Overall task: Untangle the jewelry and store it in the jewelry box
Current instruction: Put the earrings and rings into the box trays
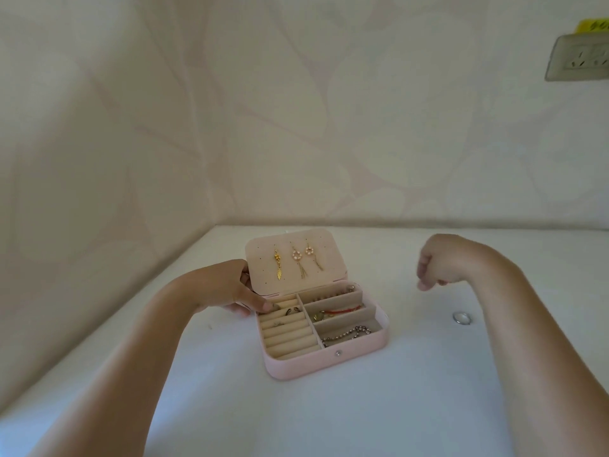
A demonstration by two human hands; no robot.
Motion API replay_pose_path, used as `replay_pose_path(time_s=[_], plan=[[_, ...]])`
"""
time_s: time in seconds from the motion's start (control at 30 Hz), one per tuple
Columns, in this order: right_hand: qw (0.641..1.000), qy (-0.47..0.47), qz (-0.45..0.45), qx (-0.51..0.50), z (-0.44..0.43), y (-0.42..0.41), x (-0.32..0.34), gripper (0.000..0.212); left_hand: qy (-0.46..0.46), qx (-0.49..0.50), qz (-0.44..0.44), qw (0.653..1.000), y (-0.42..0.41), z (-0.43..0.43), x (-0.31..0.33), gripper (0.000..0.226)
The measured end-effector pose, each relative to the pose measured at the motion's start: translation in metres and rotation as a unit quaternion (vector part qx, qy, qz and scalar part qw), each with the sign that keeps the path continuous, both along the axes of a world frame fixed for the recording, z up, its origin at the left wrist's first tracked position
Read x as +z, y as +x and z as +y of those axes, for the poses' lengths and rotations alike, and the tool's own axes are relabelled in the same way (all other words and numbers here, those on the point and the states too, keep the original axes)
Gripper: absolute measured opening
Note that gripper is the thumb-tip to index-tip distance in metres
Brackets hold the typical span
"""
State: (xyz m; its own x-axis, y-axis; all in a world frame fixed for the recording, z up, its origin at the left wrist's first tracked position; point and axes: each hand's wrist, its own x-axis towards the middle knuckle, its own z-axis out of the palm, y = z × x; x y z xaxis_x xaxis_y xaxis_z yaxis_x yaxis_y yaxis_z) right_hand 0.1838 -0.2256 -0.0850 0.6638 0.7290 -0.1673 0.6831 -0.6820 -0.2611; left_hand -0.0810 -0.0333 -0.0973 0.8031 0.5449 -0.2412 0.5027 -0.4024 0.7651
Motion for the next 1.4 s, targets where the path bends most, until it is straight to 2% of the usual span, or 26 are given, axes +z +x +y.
replay_pose_path(time_s=[0.1, 0.37, 0.5, 0.67, 0.77, 0.83, 0.93, 1.1, 1.4], plan=[[0.996, -0.038, 0.065, -0.056, -0.019, 0.016, -0.001, 0.023, -0.001, 0.002, -0.001, 1.000, -0.001, 0.000, 0.000, 0.038], [0.975, -0.165, 0.132, -0.064, -0.021, 0.016, -0.002, 0.042, -0.010, 0.003, -0.006, 1.000, -0.001, -0.004, 0.001, 0.031], [0.972, -0.202, 0.110, -0.042, -0.009, 0.007, -0.001, 0.043, -0.009, 0.009, -0.008, 1.000, 0.000, -0.004, 0.000, 0.027], [0.977, -0.179, 0.108, -0.043, -0.003, 0.004, -0.007, 0.034, -0.009, 0.010, -0.010, 1.000, -0.001, -0.005, 0.001, 0.025], [0.981, -0.165, 0.092, -0.037, -0.008, 0.003, -0.006, 0.054, -0.009, 0.011, -0.006, 1.000, -0.001, -0.004, 0.001, 0.026], [0.983, -0.169, 0.060, -0.035, -0.014, 0.005, -0.003, 0.059, -0.009, 0.010, -0.004, 1.000, -0.001, -0.004, 0.001, 0.027], [0.982, -0.166, 0.066, -0.054, -0.021, 0.009, -0.001, 0.053, -0.013, 0.009, -0.006, 1.000, 0.000, -0.003, 0.001, 0.026], [0.974, -0.182, 0.124, -0.046, -0.017, 0.009, -0.007, 0.023, -0.012, 0.007, -0.009, 1.000, 0.000, -0.004, 0.001, 0.024], [0.989, -0.079, 0.122, 0.036, -0.002, -0.005, -0.008, 0.022, -0.015, 0.005, -0.012, 1.000, 0.000, -0.005, 0.002, 0.025]])
